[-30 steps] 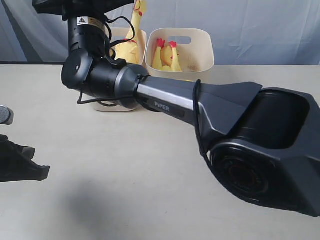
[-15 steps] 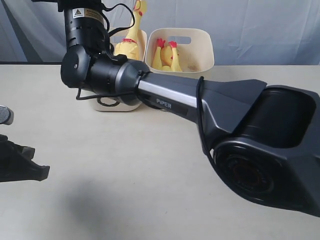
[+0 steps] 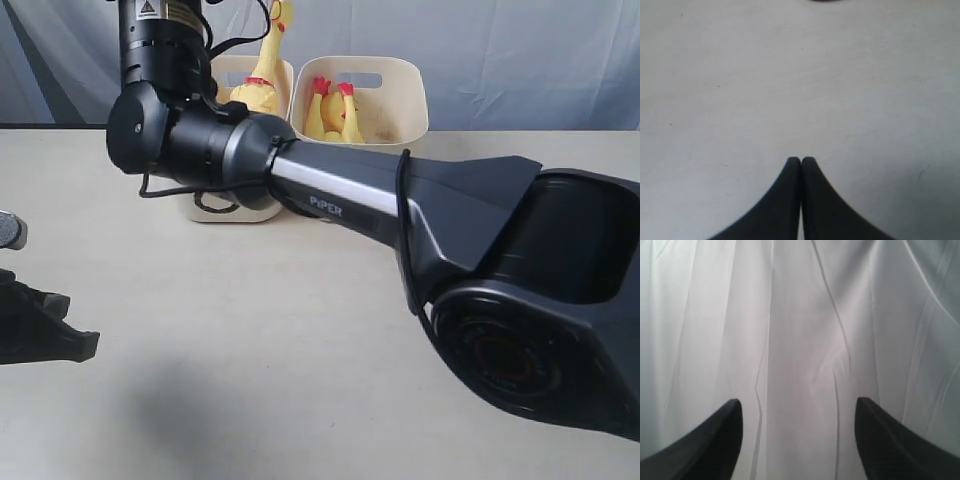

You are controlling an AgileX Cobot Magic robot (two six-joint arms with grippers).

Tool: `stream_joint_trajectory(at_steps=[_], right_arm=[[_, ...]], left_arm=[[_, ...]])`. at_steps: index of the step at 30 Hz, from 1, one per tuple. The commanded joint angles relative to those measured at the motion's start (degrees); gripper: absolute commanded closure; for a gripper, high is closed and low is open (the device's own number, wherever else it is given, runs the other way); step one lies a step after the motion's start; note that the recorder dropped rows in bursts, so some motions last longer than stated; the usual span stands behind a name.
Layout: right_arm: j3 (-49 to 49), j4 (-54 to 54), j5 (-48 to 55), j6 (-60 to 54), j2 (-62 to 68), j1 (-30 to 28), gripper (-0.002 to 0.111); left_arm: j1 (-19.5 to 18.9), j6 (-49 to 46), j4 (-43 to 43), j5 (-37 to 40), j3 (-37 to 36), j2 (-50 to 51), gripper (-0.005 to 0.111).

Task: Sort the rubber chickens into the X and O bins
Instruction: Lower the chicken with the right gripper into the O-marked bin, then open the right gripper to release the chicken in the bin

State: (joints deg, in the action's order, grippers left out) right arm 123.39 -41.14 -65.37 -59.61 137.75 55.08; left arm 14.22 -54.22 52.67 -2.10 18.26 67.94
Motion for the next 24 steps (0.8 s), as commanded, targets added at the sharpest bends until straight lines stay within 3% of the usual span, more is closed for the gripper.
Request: stream_joint_trajectory(at_steps=[1,14,20,24], right_arm=[[0.31,1.01,-2.79,-0.24,-0.83,1.10,0.047],[0.31,1.03,-4.59,-1.65,-0.96,3.80,0.048],[0.31,-3.67,-4.59,-7.14,-0.96,7.95,0.073],[0.31,-11.44,-4.59,-7.67,-0.96,9.78,0.107]], left_arm=[[-0.02,0.15,-0.19,0.10,-0.23,-0.23,0.107],[-0.02,0.15,-0.19,0.44,-0.23,-0.23,0.107],[-0.02,0.15,-0.19,0.44,-0.23,-0.23,0.107],[-0.02,0.15,-0.19,0.44,-0.23,-0.23,0.107]])
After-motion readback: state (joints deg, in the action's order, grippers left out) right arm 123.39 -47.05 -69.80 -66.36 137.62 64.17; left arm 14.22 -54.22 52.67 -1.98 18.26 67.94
